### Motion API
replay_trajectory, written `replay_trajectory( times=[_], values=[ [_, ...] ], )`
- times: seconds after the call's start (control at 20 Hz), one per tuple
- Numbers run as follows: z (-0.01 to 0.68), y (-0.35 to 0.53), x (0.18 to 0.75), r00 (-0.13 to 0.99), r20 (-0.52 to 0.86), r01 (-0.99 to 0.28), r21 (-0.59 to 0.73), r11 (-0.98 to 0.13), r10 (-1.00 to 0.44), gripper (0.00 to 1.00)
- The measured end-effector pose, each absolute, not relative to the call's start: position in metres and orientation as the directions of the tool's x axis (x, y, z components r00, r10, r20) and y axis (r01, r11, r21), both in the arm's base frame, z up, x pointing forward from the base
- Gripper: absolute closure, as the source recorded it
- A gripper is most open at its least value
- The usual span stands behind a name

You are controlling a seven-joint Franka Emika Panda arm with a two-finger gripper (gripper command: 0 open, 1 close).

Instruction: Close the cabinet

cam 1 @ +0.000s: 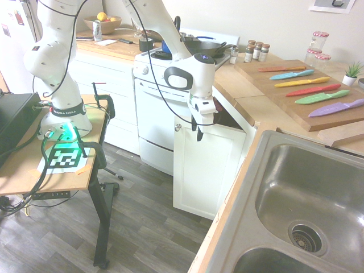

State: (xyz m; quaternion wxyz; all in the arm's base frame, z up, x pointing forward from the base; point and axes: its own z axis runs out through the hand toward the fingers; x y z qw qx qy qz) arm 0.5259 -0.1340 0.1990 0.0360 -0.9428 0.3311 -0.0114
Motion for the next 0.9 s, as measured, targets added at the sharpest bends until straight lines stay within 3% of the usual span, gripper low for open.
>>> replay_trajectory(
  times=[0.9],
  values=[
    [0.2000,-0.1265,0.5282,0.797,0.000,-0.602,-0.076,-0.795,-0.604,1.00]
  ],
)
